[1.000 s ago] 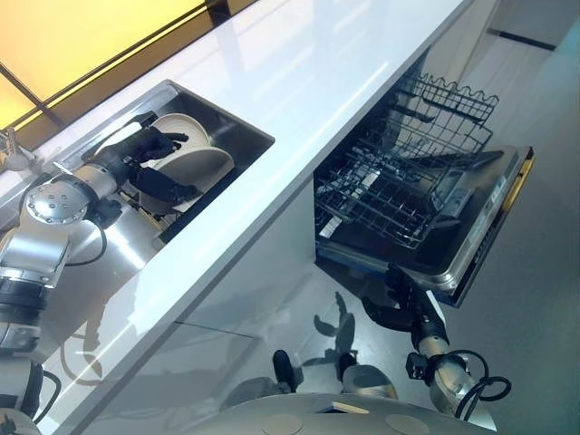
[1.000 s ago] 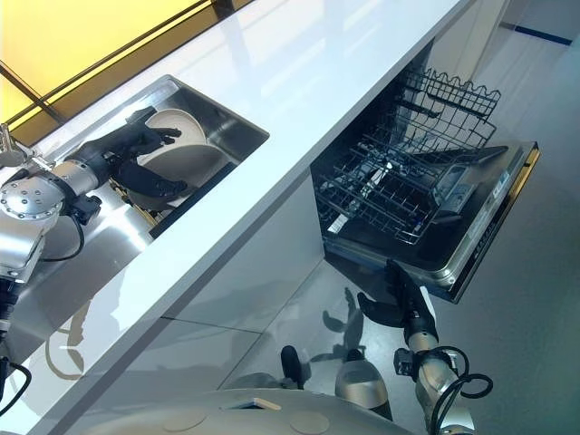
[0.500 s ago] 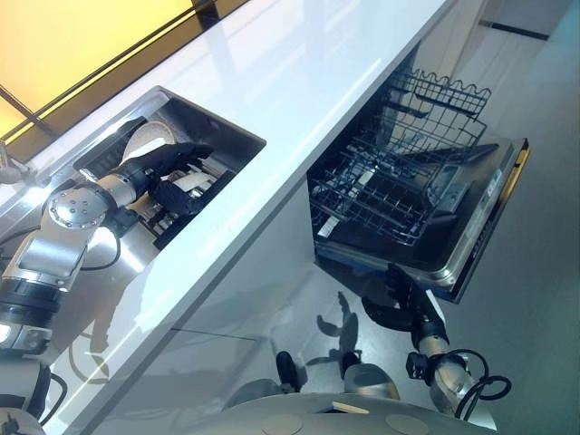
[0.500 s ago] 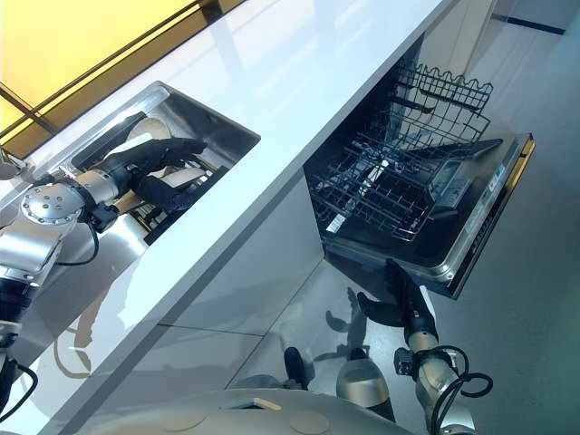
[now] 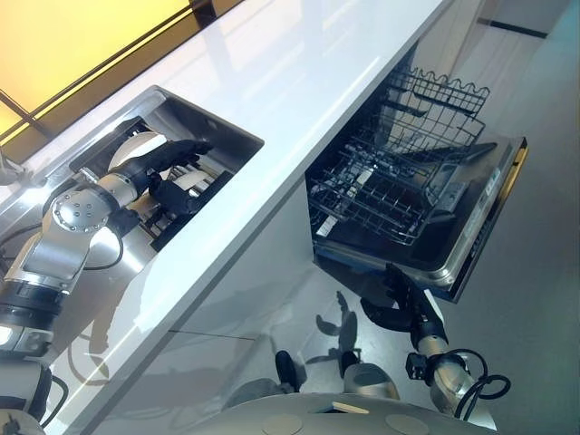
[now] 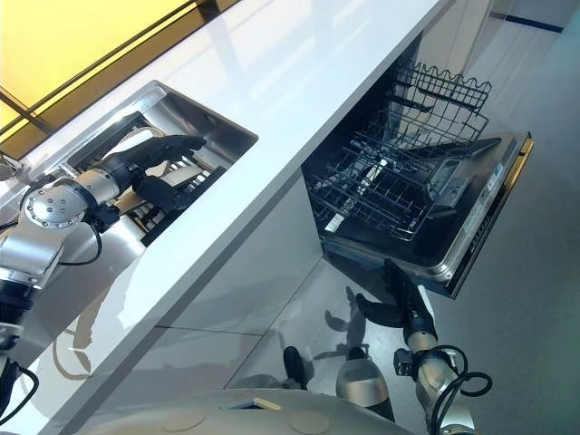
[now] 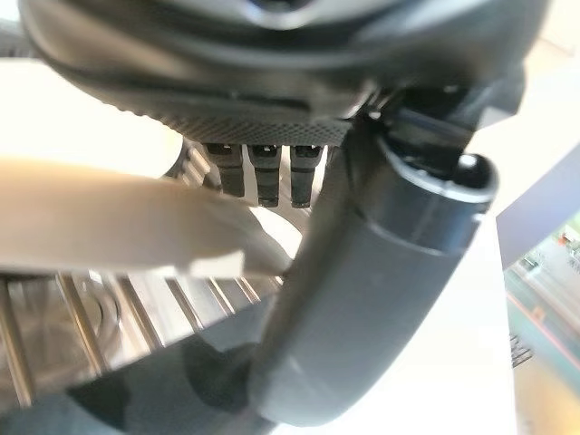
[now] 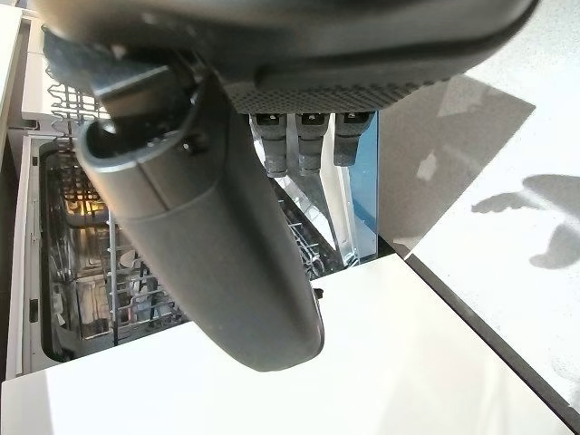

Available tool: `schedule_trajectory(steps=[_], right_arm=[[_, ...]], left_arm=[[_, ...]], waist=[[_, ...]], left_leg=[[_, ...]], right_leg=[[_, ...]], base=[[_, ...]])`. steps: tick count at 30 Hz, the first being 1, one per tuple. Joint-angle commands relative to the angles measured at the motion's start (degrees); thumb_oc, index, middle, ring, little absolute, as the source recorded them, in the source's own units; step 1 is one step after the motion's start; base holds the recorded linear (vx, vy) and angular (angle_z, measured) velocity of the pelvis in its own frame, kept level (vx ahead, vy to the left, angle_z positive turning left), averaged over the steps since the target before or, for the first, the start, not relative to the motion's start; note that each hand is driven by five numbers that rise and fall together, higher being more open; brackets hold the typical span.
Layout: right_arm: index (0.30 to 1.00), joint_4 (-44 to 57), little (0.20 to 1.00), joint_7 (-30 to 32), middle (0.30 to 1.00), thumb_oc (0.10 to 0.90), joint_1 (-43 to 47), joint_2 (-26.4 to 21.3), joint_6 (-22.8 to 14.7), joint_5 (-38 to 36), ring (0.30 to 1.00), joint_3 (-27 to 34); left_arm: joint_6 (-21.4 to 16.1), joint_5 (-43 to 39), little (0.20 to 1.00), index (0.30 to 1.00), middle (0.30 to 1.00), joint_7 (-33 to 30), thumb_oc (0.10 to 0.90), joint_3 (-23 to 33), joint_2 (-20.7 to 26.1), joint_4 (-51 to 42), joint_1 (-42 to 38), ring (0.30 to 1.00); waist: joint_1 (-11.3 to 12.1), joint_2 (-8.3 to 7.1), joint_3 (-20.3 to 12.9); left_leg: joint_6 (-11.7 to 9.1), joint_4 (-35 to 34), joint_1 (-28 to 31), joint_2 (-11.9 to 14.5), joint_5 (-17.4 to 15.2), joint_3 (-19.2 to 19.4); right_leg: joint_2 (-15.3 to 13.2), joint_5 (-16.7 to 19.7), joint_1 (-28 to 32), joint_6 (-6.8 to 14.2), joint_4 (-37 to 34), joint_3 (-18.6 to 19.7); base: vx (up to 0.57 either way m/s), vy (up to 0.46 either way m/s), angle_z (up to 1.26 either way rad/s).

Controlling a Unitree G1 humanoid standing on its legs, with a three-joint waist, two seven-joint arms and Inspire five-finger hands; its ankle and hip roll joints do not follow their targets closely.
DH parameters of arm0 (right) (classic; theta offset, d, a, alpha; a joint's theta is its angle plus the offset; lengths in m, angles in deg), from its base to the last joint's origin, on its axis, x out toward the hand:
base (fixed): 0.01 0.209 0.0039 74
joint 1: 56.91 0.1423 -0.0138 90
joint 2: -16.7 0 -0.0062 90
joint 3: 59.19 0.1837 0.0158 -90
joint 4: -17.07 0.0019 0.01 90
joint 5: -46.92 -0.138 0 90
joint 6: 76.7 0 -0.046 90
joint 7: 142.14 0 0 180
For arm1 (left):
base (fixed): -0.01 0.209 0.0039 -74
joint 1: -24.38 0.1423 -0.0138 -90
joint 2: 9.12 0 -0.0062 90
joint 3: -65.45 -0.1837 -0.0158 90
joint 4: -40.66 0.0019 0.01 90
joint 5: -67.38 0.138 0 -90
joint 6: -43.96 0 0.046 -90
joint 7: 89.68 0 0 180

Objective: Pick up plates and place into dishwasher.

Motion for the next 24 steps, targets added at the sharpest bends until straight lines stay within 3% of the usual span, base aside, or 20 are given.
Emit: schedule_trajectory(steps=[1,7,11,17,24], right_arm=[[0.900,6.40,0.900,-0.61,0.900,0.800,2.36,-1.39,-5.68,-1.05,0.900,1.78],[0.900,7.04,0.900,-0.43,0.900,0.800,2.50,-2.10,-5.01,-1.85,0.900,2.10],[0.900,6.80,0.900,-0.43,0.900,0.800,2.63,-2.37,-4.95,-1.83,0.900,2.13],[0.900,6.63,0.900,-0.59,0.900,0.800,2.99,-2.81,-4.74,-1.91,0.900,2.18],[0.900,6.30,0.900,-0.99,0.900,0.800,3.08,-3.02,-4.67,-1.69,0.900,2.34]], left_arm=[[-3.74,10.79,0.900,0.900,0.900,-9.73,0.800,5.05,4.07,2.10,-3.06,0.900],[-5.74,15.59,0.900,0.900,0.900,-13.01,0.800,7.60,10.98,5.31,-1.97,0.900],[-5.30,16.95,0.900,0.900,0.900,-10.96,0.800,7.90,13.56,6.82,-1.40,0.900],[-4.20,18.24,0.900,0.900,0.900,-6.41,0.800,7.99,14.66,8.30,-0.77,0.900],[-4.27,17.49,0.900,0.900,0.900,-5.75,0.800,8.67,14.13,8.04,-0.27,0.900]], waist=[[-0.74,-1.10,-0.30],[-0.22,-0.72,-0.48],[-0.16,-0.29,-0.56],[-0.10,0.11,-0.56],[0.08,0.16,-0.49]], left_leg=[[1.27,0.61,0.29,-5.43,-7.19,-0.29],[1.11,0.97,0.35,-5.32,-7.32,-0.38],[1.01,1.02,0.49,-5.29,-7.37,-0.32],[1.03,1.09,0.86,-5.38,-7.63,-0.32],[1.04,1.17,1.01,-5.44,-7.70,-0.58]], right_leg=[[2.72,-2.23,-4.20,4.22,3.51,-0.80],[2.54,-2.63,-3.98,4.05,3.91,-1.28],[2.47,-2.93,-4.01,4.12,4.42,-1.43],[2.32,-3.41,-3.87,4.19,4.93,-1.57],[2.23,-3.93,-3.80,4.16,5.59,-1.71]], base=[[0.00,0.000,0.00],[0.00,0.000,0.00],[0.01,0.004,0.01],[0.02,0.011,0.03],[0.02,0.014,0.05]])
